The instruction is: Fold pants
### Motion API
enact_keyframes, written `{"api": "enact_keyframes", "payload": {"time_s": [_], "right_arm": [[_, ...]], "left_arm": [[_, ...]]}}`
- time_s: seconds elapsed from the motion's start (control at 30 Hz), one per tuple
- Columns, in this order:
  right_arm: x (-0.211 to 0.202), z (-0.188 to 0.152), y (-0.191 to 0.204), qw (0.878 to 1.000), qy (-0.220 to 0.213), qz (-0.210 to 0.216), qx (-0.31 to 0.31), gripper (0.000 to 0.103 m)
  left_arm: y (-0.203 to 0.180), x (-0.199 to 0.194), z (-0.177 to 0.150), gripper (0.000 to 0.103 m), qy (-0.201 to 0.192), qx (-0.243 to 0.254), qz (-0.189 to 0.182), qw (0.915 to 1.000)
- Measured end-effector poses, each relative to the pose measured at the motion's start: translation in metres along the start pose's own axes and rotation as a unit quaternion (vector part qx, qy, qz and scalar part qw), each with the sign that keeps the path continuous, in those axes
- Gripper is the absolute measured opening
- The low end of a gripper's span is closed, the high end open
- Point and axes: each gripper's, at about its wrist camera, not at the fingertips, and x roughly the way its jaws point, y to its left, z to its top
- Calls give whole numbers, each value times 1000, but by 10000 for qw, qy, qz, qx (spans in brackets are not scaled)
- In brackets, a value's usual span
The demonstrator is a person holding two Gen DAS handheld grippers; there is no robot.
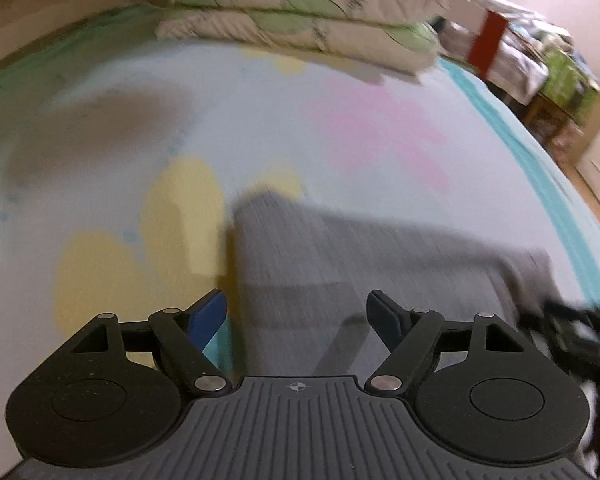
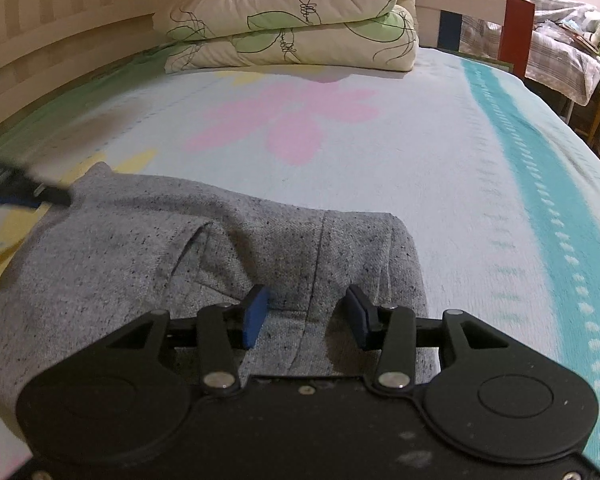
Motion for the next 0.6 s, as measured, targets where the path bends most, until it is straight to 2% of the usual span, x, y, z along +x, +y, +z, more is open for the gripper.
{"api": "enact_keyframes", "payload": {"time_s": [0.13, 0.27, 0.4, 0.6], "right_arm": [[-4, -2, 5, 9999, 24, -128, -91, 49], [-16, -9, 8, 9996, 22, -220, -176, 51], [-29, -18, 7, 9996, 23, -261, -81, 57], [-43, -35, 3, 9989, 12, -290, 358, 62]], "left_arm": [[-12, -11, -37, 76, 313, 62, -119, 9994], [-17, -24, -63, 78, 338, -83, -191, 9992], [-11, -31, -75, 80, 273, -375, -210, 9987], [-14, -30, -80, 82, 207, -348, -107, 9991]]}}
